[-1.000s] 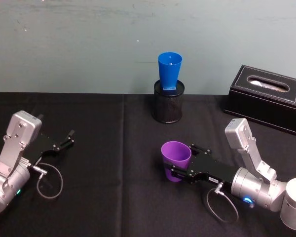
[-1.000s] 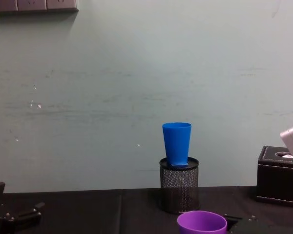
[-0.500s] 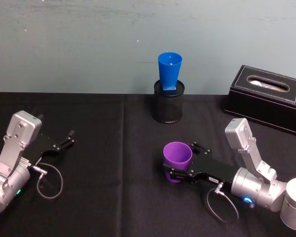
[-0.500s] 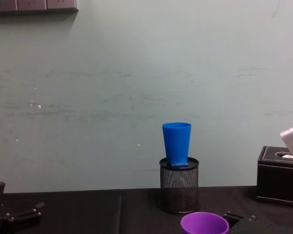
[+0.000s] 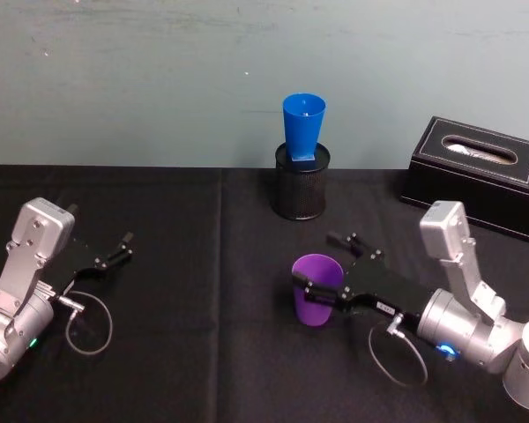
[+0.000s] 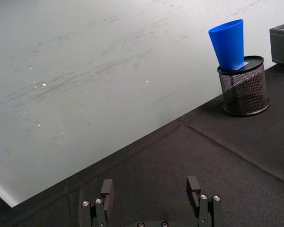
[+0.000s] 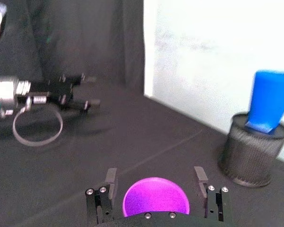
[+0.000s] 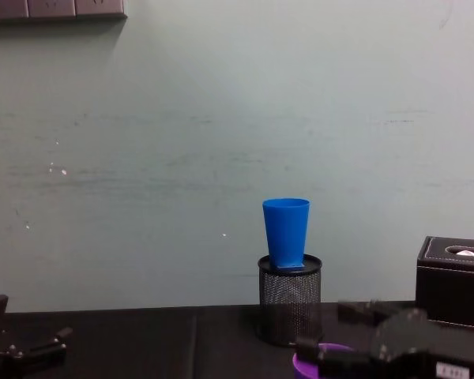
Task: Pick up one cup with a gripper and tap it against the other cup.
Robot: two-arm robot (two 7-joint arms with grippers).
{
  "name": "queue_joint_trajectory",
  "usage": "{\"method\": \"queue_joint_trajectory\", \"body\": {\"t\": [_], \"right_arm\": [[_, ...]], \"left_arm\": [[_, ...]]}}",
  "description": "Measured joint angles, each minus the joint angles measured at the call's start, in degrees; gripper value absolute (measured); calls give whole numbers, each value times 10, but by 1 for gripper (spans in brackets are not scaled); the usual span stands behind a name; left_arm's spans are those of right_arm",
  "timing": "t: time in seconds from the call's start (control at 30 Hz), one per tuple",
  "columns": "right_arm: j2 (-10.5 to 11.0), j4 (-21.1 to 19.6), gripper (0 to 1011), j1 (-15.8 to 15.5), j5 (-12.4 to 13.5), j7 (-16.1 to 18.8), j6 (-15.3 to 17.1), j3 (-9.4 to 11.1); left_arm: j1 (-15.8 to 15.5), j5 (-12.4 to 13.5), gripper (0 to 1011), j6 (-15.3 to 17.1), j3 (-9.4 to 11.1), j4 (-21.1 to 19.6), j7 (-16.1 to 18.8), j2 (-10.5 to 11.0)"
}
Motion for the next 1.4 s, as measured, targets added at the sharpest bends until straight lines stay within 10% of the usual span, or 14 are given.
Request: {"method": "queue_joint_trajectory", "body": {"t": [0.23, 0.33, 0.63, 1.4], "right_arm": [[-6, -56, 1003, -43, -7, -87, -23, 48], [-28, -85, 1003, -74, -46, -205, 3, 80], [-82, -68, 1003, -87, -112, -379, 95, 112], [-90, -52, 1003, -78, -122, -380, 111, 112]], "left_arm": [[0, 0, 1011, 0, 0, 0, 0, 0], [0, 0, 1011, 0, 0, 0, 0, 0], [0, 0, 1011, 0, 0, 0, 0, 0], [0, 0, 1011, 0, 0, 0, 0, 0]]}}
